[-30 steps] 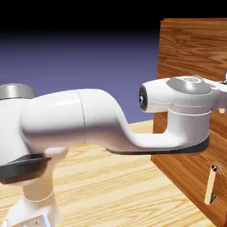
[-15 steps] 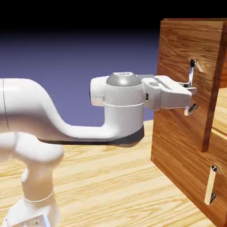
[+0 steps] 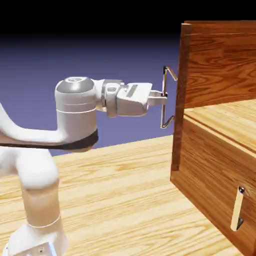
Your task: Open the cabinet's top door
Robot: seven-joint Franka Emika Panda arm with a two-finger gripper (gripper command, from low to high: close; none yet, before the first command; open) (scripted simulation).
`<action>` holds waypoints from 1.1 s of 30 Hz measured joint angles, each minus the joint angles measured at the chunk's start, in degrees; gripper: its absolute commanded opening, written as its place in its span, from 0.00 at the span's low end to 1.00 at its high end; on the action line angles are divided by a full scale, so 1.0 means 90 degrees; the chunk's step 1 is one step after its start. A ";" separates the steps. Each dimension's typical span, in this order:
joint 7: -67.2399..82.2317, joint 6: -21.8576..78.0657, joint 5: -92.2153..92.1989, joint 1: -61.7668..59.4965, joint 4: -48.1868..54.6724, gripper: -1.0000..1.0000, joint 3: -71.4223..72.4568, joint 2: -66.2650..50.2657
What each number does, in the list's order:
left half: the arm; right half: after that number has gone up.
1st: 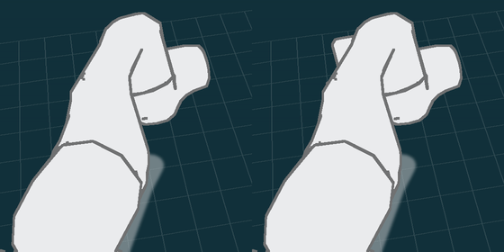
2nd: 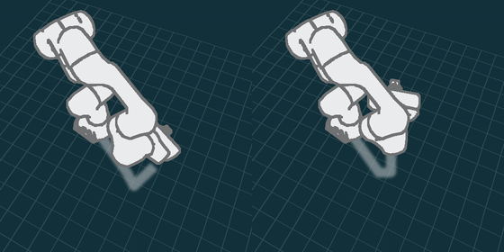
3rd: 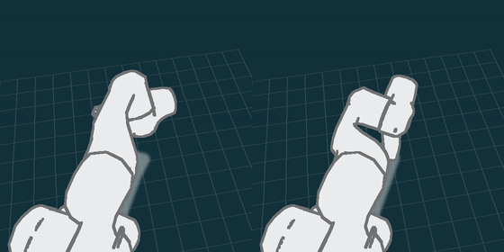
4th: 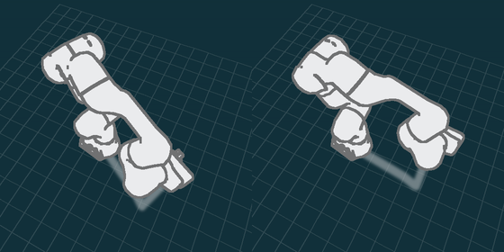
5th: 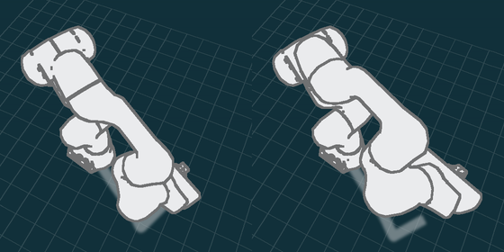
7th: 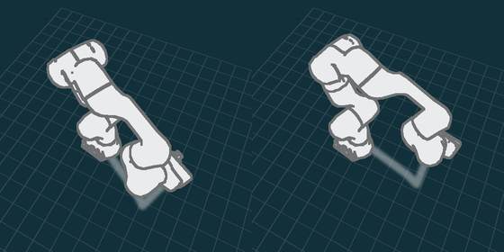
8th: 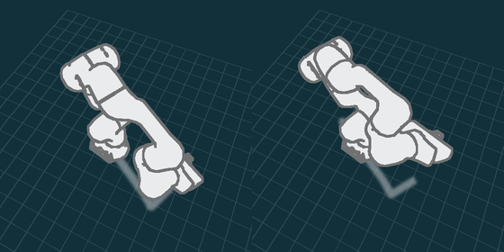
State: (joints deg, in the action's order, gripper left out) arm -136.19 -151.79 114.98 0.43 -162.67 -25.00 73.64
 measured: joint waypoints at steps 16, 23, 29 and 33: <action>0.1664 0.2157 -0.4353 -0.0307 -0.1219 0.00 0.3305 0.2238; 0.1842 0.3408 -0.5866 0.0091 -0.1086 0.00 0.4920 0.2484; 0.1814 0.4522 -0.7035 0.0203 -0.0627 0.00 0.6305 0.2285; 0.1753 0.5337 -0.7789 0.0023 -0.0079 0.00 0.7228 0.1989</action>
State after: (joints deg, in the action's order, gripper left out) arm -120.41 -103.76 44.88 0.63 -163.37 40.05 91.54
